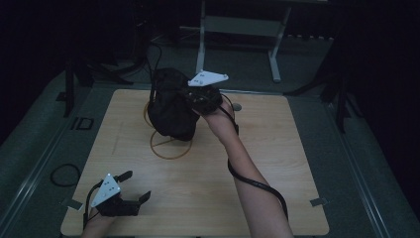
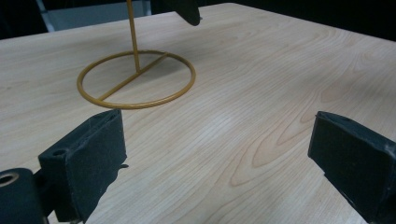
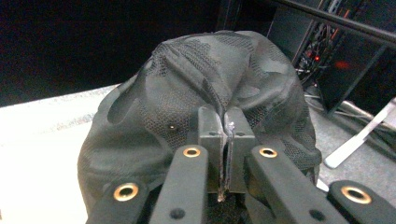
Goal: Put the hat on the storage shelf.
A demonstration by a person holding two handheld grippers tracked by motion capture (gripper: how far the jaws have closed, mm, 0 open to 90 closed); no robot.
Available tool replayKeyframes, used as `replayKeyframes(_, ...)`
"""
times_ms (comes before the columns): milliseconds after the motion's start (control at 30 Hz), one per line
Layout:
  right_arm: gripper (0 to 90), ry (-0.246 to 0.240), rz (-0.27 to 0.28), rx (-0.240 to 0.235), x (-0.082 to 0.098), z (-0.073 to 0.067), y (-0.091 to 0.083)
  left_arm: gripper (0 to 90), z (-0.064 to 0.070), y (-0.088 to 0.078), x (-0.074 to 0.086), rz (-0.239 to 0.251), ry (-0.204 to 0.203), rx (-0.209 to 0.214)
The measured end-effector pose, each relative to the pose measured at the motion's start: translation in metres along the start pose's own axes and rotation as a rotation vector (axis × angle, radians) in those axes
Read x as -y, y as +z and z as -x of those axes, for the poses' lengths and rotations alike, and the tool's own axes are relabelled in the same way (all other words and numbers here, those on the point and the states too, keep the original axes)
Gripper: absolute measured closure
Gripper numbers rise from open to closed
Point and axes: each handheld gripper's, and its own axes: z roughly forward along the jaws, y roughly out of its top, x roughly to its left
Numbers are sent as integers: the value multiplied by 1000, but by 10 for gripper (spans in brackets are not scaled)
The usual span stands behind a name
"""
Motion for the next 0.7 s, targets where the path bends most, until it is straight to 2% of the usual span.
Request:
replayKeyframes(100, 878, 1, -4, -7, 0, -1, 4, 46, 1, 0, 0, -4, 12, 2)
replayKeyframes(333, 858, 12, -33, -27, 3, -2, 14, 47, 0, 0, 1, -5, 10, 5)
replayKeyframes(367, 809, 26, -37, -43, 4, -2, 16, 47, 1, 0, 1, -7, 14, 3)
replayKeyframes(467, 741, 29, -38, -48, 6, -2, 17, 48, 1, 0, 1, -8, 12, 8)
replayKeyframes(600, 666, 64, -13, -79, 7, -4, 17, 47, 1, 1, 1, -7, 13, 10)
replayKeyframes(700, 619, 47, -27, -74, 7, -7, 18, 48, 2, 1, 1, -10, 14, 13)
